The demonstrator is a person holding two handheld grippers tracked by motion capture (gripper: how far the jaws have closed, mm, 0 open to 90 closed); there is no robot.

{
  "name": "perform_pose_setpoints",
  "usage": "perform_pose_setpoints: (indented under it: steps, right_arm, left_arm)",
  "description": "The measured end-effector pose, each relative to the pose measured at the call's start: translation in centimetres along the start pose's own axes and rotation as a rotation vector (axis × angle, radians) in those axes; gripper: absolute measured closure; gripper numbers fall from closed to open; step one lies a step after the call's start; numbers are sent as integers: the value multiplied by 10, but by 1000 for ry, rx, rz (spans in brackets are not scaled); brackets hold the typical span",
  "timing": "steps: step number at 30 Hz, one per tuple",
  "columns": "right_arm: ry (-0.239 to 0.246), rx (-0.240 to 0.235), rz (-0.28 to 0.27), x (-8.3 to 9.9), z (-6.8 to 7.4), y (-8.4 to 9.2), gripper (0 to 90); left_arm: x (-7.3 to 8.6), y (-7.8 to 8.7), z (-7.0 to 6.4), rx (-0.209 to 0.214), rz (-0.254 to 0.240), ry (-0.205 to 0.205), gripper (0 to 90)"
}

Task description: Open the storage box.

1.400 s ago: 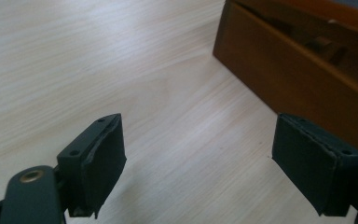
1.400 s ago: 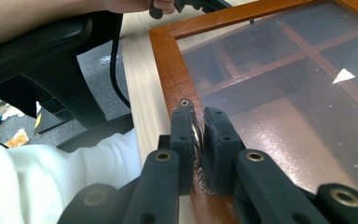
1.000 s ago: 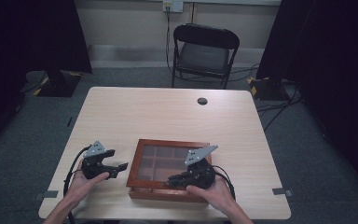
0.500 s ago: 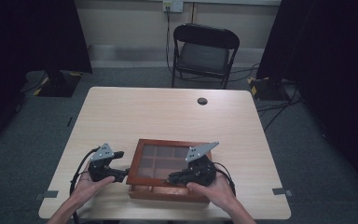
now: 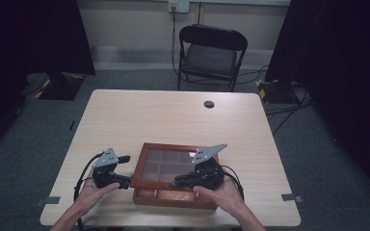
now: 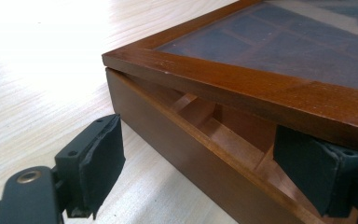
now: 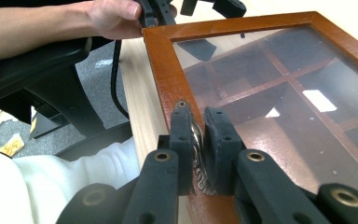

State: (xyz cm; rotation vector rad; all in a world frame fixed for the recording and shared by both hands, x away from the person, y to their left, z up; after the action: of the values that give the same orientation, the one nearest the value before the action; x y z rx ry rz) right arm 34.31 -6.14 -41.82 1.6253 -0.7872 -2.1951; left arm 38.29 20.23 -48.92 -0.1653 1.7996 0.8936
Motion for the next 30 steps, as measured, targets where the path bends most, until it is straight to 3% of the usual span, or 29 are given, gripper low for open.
perform_pose_setpoints:
  steps: [2,3,4,8,12,13,17,19,30]
  right_arm:
    - [0,0,-4,1,0,0,816]
    - [1,4,-1,2,0,0,766]
    - [-24,-5,-15,3,-1,1,650]
    - [-43,34,-60,7,-4,13,497]
    - [-65,67,-79,14,-7,26,437]
    - [-90,78,-74,19,-11,33,398]
    - [-98,96,-106,24,-15,41,331]
    - [-102,128,-140,28,-18,46,259]
    - [-92,212,-175,36,-22,61,195]
  left_arm:
    - [1,-1,-1,-2,6,-9,172]
    - [1,0,-1,-3,8,-11,172]
    - [1,0,-1,-3,8,-11,174]
    - [-1,1,-1,-1,-4,-8,175]
    - [-1,1,-1,-3,-11,-8,176]
    - [-3,2,-1,-1,-21,-2,178]
    - [-6,4,-1,-9,-36,-11,184]
    - [-10,5,0,-3,-62,11,185]
    - [-22,3,-4,7,-93,29,164]
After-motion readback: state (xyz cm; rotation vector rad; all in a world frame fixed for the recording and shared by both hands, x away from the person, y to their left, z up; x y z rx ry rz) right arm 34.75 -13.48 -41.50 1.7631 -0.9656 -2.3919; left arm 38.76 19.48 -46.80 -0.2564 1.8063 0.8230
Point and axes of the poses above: each handheld gripper's, and its own axes: y roughly backward along the jaws, x roughly out of its underside, z roughly to its left, the point moved 5 cm from there along -y, roughly forward along the jaws, and after that the axes turned 5 degrees about y, right-handed, at the moved point
